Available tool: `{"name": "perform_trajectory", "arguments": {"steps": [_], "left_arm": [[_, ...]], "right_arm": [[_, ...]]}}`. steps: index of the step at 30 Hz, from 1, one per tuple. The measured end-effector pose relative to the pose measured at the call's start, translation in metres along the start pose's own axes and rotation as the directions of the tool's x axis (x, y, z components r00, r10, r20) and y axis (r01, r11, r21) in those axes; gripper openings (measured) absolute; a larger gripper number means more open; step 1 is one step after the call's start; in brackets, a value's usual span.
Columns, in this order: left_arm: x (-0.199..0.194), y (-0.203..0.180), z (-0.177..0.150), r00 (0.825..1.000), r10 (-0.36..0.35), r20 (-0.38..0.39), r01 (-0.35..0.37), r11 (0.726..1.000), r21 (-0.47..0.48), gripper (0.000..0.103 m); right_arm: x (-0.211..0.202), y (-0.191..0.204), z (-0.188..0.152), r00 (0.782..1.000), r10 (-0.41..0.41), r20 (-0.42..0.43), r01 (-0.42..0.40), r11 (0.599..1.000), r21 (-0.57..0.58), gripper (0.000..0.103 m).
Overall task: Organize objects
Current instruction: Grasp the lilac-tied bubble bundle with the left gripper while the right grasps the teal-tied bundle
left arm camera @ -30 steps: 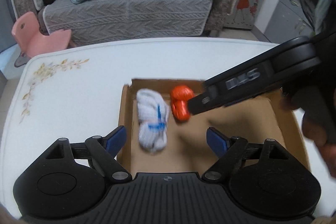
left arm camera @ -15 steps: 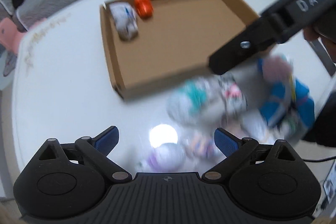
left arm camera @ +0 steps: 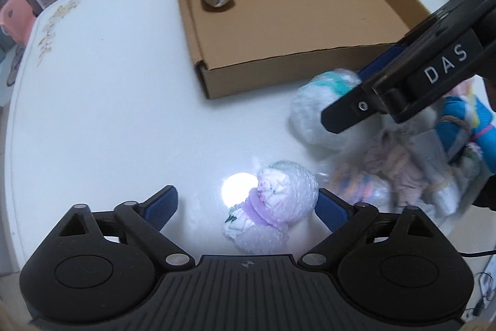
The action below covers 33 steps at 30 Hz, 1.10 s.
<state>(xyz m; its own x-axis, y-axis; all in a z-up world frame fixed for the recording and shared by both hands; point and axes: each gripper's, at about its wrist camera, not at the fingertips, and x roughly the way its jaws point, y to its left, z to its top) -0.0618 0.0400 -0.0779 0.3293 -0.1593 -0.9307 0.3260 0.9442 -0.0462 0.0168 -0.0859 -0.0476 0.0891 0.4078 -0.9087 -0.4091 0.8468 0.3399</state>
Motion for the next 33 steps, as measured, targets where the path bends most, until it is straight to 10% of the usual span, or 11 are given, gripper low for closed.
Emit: {"name": "perform_trajectory", "arguments": {"steps": [2,13,24,33], "left_arm": [[0.005,0.0,-0.003,1.0,0.006,-0.006,-0.006,1.0,0.003,0.072],[0.002,-0.006,0.0,1.0,0.003,0.013,-0.003,1.0,0.01,0.042],[-0.022,0.0,0.005,0.998,0.024,0.062,-0.022,0.999,-0.023,0.037],[-0.082,0.004,0.06,0.965,0.021,0.263,0.007,0.994,-0.105,0.037]], "right_arm": [[0.005,0.001,0.0,1.0,-0.011,-0.001,0.011,1.0,-0.003,0.071],[0.007,0.004,-0.007,1.0,-0.013,0.013,0.013,1.0,-0.011,0.058],[-0.046,0.005,-0.012,0.991,0.089,0.105,-0.087,0.996,-0.024,0.056],[-0.109,-0.042,0.015,0.957,0.035,0.286,-0.049,0.998,0.043,0.056]]}}
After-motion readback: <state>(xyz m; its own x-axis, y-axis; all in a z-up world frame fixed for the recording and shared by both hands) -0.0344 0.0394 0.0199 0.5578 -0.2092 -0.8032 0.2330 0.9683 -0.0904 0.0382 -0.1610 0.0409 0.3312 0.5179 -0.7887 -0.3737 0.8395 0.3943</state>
